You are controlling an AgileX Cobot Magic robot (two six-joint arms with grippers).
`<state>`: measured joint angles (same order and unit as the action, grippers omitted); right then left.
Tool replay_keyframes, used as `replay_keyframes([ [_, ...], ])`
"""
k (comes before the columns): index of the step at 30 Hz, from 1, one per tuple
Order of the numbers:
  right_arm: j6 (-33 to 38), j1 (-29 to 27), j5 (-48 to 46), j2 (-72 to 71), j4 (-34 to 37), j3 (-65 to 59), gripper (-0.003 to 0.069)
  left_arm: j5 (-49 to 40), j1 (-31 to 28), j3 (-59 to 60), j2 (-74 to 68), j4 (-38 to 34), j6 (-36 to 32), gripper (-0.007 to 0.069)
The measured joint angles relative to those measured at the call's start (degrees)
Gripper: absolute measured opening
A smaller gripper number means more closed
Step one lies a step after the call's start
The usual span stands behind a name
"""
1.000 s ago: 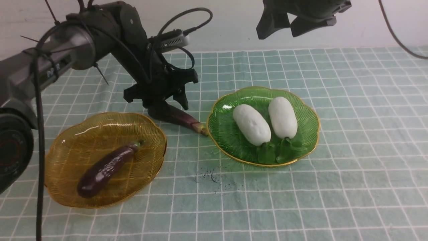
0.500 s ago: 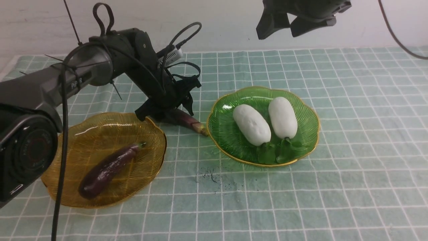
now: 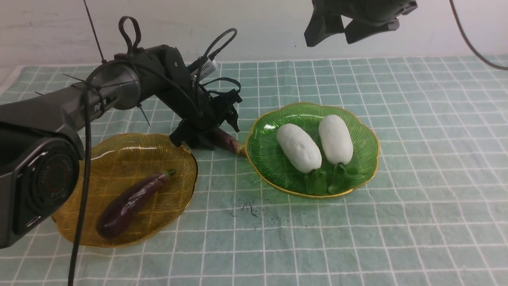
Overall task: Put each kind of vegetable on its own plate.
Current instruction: Use the left arm to grab an eggplant and put it into the left plate
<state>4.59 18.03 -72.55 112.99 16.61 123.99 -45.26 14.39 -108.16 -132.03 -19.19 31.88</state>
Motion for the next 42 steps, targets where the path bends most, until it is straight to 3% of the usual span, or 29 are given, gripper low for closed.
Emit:
replay_keyframes([
  [6, 0.11, 0.00, 0.00, 0.00, 0.00, 0.00, 0.0580, 0.48, 0.00, -0.17, -1.07, -1.26, 0.00, 0.0490],
  [9, 0.11, 0.00, 0.00, 0.00, 0.00, 0.00, 0.0580, 0.53, 0.00, -0.17, -1.16, -1.31, 0.00, 0.0422],
  [11, 0.11, 0.00, 0.00, 0.00, 0.00, 0.00, 0.0580, 0.40, -0.11, -0.22, -1.15, -1.62, 0.00, 0.0264],
  [12, 0.11, 0.00, 0.00, 0.00, 0.00, 0.00, 0.0580, 0.30, -0.17, -0.41, -1.15, -1.62, -0.31, 0.0229],
  [19, 0.11, 0.00, 0.00, 0.00, 0.00, 0.00, 0.0580, -3.03, -2.51, -4.66, -0.81, -0.66, -7.00, 0.0235],
  [23, 0.11, 0.00, 0.00, -0.11, 0.15, 0.00, 0.0580, -7.37, -4.27, -10.97, 1.58, 0.44, -15.08, 0.0235],
  [24, 0.11, 0.00, -0.06, -0.55, 0.15, 0.00, 0.0580, -10.87, -4.77, -13.99, 3.79, 1.26, -19.81, 0.0235],
  [28, 0.11, 0.00, -0.17, -4.12, 0.08, 0.00, 0.0575, -22.13, -5.02, -19.81, 8.96, 8.69, -31.19, 0.0235],
  [30, 0.11, 0.00, -0.17, -6.67, -0.09, -0.60, 0.0562, -24.42, -5.02, -20.30, 10.71, 12.29, -33.60, 0.0235],
  [33, 0.11, 0.00, -0.17, -10.21, -0.52, -2.46, 0.0522, -25.48, -5.02, -19.20, 12.93, 17.04, -35.21, 0.0235],
  [36, 0.11, 0.00, -0.17, -17.71, -2.56, -9.07, 0.0372, -25.56, -5.34, -12.20, 17.07, 22.07, -35.86, 0.0235],
  [37, 0.11, 0.00, -0.17, -18.13, -2.71, -9.51, 0.0372, -25.56, -5.34, -11.55, 17.07, 22.26, -35.86, 0.0235],
  [39, 0.21, 0.00, -0.24, -23.04, -4.65, -14.98, 0.0217, -25.56, -6.84, -1.50, 22.23, 23.78, -36.24, 0.0235],
  [42, 0.34, 0.00, -0.35, -27.96, -6.34, -20.86, 0.0045, -25.63, -11.42, 8.06, 25.74, 22.84, -37.41, 0.0235],
])
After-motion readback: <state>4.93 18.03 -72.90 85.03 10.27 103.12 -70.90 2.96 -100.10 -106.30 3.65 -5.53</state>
